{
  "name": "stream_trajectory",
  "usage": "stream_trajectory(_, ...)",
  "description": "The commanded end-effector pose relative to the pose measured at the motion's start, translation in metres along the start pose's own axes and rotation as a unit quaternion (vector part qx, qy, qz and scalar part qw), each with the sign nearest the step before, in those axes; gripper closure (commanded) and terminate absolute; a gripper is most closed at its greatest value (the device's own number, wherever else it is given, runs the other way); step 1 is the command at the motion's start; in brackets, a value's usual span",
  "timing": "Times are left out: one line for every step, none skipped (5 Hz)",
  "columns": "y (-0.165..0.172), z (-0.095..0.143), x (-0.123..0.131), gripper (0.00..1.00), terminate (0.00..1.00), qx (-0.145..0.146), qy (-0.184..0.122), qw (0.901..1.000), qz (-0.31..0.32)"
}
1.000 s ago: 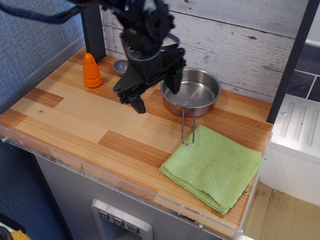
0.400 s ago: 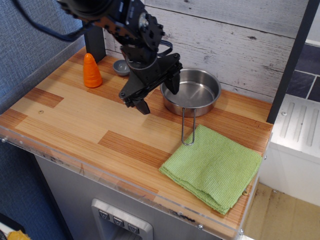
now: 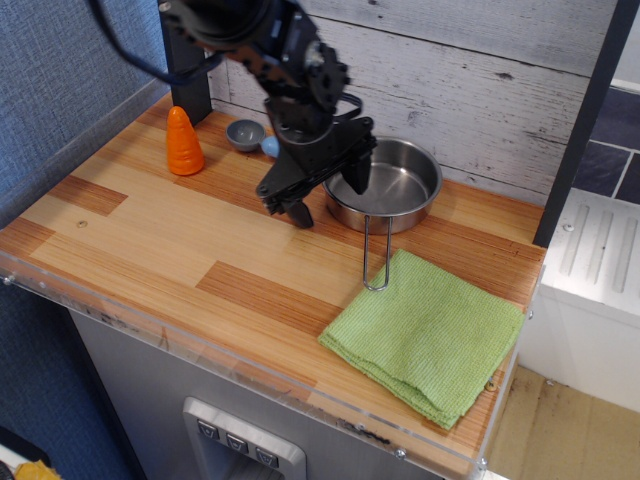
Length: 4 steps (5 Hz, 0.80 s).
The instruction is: Put the pot above on the green cloth
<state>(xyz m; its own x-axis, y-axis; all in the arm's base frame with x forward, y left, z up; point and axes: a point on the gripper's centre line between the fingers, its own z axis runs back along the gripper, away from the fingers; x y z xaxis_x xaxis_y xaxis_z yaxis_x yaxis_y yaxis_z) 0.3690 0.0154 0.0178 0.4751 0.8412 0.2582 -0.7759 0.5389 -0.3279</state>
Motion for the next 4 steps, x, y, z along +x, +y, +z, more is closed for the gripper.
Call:
stream_trajectory(-0.007, 0.007, -0.012, 1.00, 0.00, 0.004, -0.009, 0.9994, -0.033)
stream_trajectory(-0.008, 0.013, -0.016, 1.00, 0.00, 0.006, -0.013, 0.9989, -0.044)
stream_trajectory(-0.005, 0.019, -0.017, 1.00, 0.00, 0.006, -0.013, 0.9989, -0.045)
stream_trajectory(-0.005, 0.024, -0.016, 1.00, 0.00, 0.002, -0.016, 0.9987, -0.048)
